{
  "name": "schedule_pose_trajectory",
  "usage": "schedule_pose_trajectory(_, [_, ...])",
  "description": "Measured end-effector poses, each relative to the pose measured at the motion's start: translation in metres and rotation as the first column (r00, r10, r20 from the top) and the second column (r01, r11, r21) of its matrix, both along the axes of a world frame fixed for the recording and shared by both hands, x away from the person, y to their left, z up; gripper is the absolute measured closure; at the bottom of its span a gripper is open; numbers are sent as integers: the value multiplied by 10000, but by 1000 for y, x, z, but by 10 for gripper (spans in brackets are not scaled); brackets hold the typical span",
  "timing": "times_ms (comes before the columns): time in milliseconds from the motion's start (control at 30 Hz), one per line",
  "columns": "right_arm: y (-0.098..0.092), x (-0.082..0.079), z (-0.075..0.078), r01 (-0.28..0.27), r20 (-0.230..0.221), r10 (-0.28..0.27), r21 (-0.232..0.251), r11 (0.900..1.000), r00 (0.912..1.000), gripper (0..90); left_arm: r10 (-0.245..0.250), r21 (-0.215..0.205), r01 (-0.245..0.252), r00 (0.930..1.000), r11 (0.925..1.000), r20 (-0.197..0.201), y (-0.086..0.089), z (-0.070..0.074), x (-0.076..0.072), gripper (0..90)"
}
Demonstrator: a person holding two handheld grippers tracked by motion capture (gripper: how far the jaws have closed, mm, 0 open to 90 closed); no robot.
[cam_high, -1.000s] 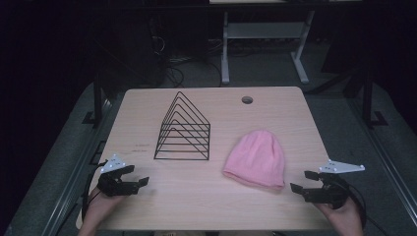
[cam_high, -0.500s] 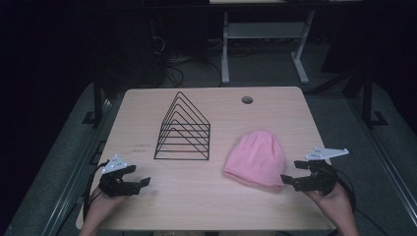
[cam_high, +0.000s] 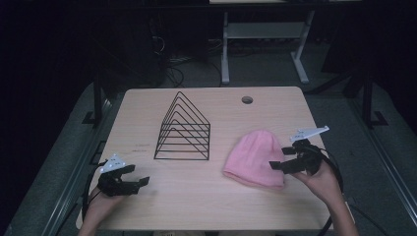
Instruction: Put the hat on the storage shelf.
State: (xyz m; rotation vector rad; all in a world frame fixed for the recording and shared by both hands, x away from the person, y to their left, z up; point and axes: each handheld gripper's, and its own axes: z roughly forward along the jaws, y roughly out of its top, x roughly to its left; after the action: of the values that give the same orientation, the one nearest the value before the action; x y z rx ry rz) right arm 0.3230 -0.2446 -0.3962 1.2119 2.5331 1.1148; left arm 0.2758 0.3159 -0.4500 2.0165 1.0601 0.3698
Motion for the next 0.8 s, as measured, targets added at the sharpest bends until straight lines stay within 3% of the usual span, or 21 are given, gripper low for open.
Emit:
schedule_pose_trajectory(500, [10, 49, 3, -137, -648, 117, -303, 9994, 9978, 203, -16, -12, 16, 10000, 10000, 26, 3, 1, 2, 202])
schedule_pose_trajectory(800, [8, 79, 0, -42, -1066, 24, -171, 9998, 9943, 208, -12, -131, 12, 10000, 9999, -17, 1, 0, 4, 203])
